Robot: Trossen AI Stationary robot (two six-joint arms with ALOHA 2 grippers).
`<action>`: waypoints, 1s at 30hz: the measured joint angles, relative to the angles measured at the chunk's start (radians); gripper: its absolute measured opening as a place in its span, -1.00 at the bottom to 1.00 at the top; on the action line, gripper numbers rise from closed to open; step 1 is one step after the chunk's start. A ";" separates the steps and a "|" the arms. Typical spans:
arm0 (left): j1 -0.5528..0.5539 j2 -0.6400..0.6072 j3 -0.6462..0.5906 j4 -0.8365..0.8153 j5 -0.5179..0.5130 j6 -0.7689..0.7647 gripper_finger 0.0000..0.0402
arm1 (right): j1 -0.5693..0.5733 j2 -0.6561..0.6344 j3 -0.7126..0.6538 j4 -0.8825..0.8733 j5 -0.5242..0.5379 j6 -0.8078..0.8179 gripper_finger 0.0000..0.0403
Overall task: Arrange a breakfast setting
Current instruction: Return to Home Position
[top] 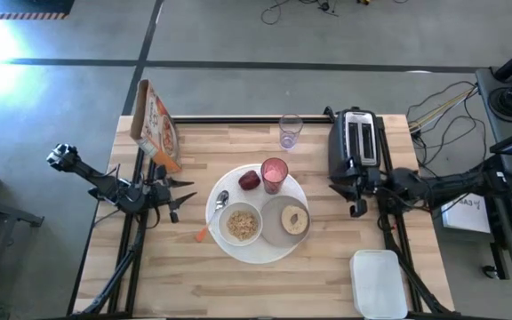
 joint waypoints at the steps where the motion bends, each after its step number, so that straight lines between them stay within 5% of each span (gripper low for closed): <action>1: 0.000 0.000 0.000 0.000 0.000 0.000 -0.33 | 0.000 -0.006 0.000 0.000 0.000 0.000 -0.41; 30: 0.000 0.000 0.002 0.001 0.000 0.000 -0.33 | 0.000 -0.105 0.000 -0.008 -0.001 0.001 -0.41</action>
